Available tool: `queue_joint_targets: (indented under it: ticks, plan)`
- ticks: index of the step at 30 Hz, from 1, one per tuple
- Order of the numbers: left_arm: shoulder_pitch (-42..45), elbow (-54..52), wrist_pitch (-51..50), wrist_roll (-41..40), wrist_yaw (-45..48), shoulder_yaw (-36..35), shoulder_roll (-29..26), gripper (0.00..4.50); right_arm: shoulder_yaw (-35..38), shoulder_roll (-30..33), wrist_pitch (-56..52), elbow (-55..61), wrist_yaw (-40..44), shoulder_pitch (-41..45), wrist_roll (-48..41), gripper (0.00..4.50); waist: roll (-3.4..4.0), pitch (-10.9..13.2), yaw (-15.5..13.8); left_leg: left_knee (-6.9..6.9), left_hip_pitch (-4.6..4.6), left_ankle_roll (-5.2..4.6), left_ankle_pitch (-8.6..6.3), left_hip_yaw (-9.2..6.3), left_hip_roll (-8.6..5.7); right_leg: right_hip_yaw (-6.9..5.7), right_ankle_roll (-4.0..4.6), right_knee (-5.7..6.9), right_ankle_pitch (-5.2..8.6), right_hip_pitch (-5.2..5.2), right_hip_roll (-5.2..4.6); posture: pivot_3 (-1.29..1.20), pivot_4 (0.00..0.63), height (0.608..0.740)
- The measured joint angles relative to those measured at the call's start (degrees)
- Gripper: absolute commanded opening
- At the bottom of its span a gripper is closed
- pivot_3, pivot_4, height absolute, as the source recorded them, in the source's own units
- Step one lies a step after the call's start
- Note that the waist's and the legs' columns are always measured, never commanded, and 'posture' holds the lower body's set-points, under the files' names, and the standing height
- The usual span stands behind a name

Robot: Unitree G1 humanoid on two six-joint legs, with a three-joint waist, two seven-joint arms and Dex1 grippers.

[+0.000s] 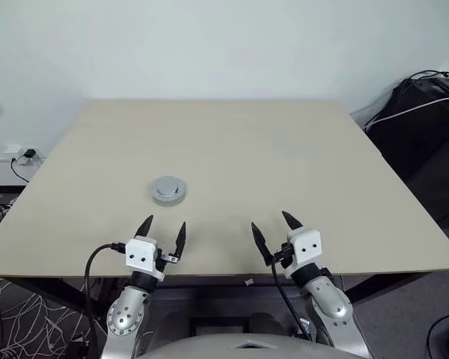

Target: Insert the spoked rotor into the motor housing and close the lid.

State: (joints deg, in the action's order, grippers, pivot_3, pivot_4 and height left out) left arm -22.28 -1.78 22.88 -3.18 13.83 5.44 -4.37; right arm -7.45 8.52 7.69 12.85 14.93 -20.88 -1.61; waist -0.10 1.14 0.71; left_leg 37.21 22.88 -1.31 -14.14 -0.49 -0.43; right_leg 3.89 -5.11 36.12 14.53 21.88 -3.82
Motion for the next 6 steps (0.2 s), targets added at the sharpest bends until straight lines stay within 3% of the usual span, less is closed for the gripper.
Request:
queue_joint_targets:
  ticks: [6]
  plan:
    - [1.21,-0.01,-0.74,-0.07,-0.19,-0.04,0.01,4.48,-0.25,-1.11,-3.35,2.00,-1.16,0.37,-0.01,4.50,0.03,-0.05,-0.09,0.01,-0.02,-0.02,0.01,0.00,-0.01,0.00,0.20,0.00,-0.14,-0.03,0.04,0.00,0.000,0.740]
